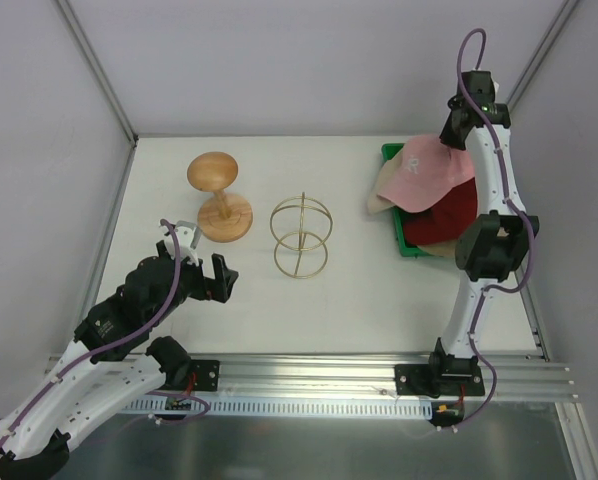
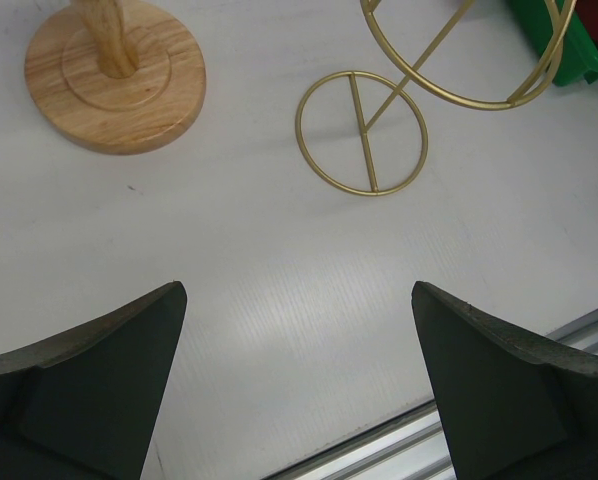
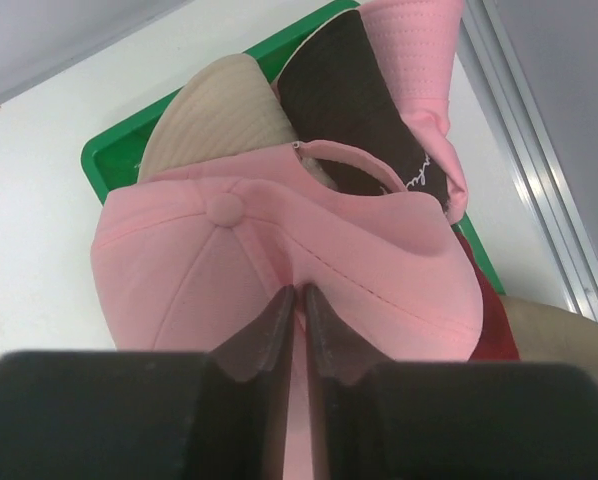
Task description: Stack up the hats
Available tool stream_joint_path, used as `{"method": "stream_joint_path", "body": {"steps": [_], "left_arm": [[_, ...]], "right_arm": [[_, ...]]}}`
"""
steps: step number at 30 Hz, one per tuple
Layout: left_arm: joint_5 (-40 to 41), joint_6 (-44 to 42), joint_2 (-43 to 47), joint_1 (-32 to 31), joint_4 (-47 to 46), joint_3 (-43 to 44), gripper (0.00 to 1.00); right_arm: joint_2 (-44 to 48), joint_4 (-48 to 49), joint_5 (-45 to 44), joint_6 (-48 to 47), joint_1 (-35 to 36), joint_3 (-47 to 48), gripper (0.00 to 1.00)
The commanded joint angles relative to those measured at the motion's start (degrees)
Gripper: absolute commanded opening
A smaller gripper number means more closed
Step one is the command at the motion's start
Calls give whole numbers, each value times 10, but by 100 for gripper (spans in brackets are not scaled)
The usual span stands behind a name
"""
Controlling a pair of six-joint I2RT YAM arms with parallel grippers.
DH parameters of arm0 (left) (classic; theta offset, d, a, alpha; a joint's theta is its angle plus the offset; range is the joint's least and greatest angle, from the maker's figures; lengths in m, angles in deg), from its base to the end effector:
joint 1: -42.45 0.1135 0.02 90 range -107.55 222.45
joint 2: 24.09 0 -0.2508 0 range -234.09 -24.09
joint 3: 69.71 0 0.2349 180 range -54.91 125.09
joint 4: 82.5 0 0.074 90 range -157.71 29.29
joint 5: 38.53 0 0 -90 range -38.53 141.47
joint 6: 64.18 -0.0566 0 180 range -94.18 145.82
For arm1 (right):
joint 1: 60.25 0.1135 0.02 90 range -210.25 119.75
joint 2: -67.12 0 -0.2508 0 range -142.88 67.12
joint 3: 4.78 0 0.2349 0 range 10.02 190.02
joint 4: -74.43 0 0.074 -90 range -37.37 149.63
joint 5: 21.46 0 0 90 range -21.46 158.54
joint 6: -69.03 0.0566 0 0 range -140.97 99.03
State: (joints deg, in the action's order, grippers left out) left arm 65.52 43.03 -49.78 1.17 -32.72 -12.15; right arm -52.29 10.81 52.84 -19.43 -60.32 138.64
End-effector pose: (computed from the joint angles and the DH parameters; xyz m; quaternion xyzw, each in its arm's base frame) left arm 0.0963 -0.0663 0.3066 0.0969 0.7999 -0.1990 0.5579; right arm 0.4567 -0.0159 0.3456 0.0707 0.8955 -0.1182 0.4233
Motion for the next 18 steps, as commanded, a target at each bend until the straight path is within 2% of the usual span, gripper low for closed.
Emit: {"method": "stream_joint_path", "body": {"steps": [1, 3, 18], "left_arm": [[8, -4, 2, -3, -9, 0, 99], [7, -5, 1, -3, -9, 1, 99], [6, -4, 1, -3, -10, 1, 99]], "right_arm": [[44, 20, 10, 5, 3, -4, 10], [52, 20, 12, 1, 3, -5, 1], [160, 24, 13, -10, 3, -50, 0]]}}
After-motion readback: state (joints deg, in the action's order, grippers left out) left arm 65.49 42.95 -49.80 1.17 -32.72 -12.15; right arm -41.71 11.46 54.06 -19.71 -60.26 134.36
